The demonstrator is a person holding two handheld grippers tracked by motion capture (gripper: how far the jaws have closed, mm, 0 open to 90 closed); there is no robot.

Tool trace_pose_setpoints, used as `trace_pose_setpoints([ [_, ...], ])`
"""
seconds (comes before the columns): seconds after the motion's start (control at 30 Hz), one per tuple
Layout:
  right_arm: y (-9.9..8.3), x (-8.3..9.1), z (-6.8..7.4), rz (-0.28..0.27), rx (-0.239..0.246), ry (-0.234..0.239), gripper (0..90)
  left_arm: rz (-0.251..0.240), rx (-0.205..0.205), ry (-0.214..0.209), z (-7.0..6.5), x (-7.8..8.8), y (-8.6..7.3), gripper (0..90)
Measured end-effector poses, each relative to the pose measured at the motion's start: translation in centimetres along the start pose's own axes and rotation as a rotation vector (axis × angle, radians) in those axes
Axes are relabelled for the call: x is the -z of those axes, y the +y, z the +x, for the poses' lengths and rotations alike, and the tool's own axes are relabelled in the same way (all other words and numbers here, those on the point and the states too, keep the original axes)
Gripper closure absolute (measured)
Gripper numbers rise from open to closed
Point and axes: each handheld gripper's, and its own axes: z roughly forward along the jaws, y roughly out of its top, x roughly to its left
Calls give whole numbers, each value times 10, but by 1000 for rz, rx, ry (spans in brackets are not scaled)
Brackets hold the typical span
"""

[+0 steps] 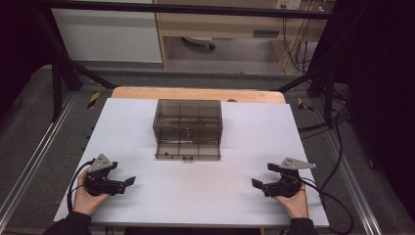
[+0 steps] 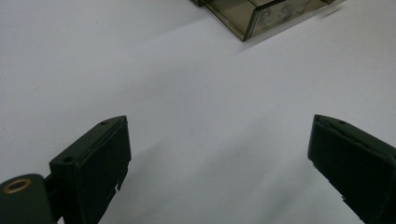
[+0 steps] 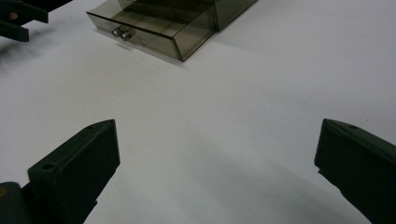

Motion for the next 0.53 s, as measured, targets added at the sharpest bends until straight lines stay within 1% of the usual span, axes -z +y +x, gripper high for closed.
trace_pose_setpoints([
  [0.2, 0, 0, 0, -1, -1, 0, 5, -7, 3, 4, 4, 3, -3, 59],
  [0.43, 0, 0, 0, 2, 0, 1, 5, -2, 9, 6, 5, 2, -5, 59],
  [0.53, 0, 0, 0, 0, -1, 1, 5, 4, 4, 4, 4, 2, -5, 59],
])
